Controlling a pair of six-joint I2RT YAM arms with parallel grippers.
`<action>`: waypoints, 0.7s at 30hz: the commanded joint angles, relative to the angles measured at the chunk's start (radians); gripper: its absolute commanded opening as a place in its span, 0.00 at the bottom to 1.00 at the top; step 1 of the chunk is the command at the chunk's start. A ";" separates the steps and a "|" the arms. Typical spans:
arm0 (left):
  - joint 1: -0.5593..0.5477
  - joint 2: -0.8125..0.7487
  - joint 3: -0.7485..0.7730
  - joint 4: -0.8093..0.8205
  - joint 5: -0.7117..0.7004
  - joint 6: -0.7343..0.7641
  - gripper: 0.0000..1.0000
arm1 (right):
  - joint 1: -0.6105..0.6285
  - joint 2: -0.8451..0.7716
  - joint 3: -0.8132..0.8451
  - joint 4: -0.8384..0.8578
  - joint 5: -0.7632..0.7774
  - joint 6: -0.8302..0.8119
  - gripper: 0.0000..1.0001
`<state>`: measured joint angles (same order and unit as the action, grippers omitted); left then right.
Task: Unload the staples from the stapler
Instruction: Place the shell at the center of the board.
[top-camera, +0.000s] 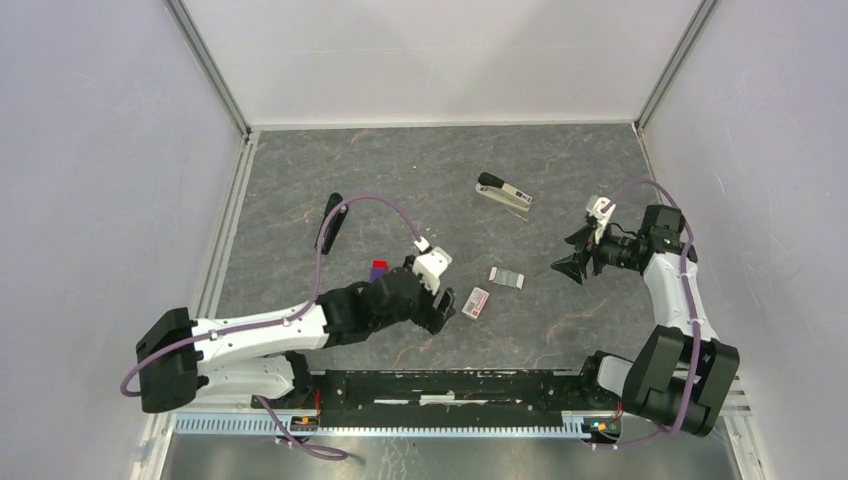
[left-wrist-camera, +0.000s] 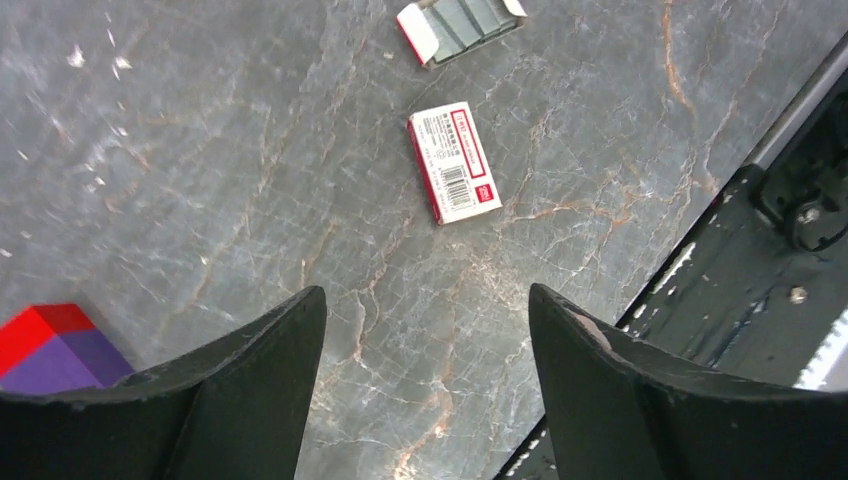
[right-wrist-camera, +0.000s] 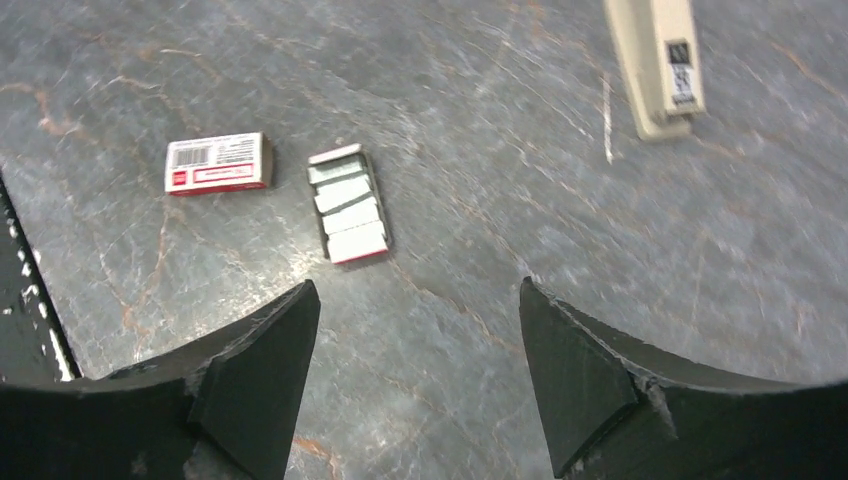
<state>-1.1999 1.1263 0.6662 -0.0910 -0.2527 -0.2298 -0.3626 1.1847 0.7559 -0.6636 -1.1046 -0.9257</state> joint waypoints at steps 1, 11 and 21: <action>0.108 0.020 -0.033 0.013 0.212 -0.235 0.74 | 0.099 0.028 0.084 -0.192 -0.009 -0.299 0.90; 0.251 0.190 -0.097 0.204 0.310 -0.394 0.45 | 0.274 0.099 0.072 -0.480 0.016 -1.083 0.98; 0.296 0.093 -0.155 0.227 0.183 -0.346 0.45 | 0.548 0.323 0.230 -0.536 0.152 -1.284 0.97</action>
<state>-0.9184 1.2884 0.5350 0.0818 0.0021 -0.5617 0.0898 1.4639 0.9108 -1.1957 -1.0145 -2.0190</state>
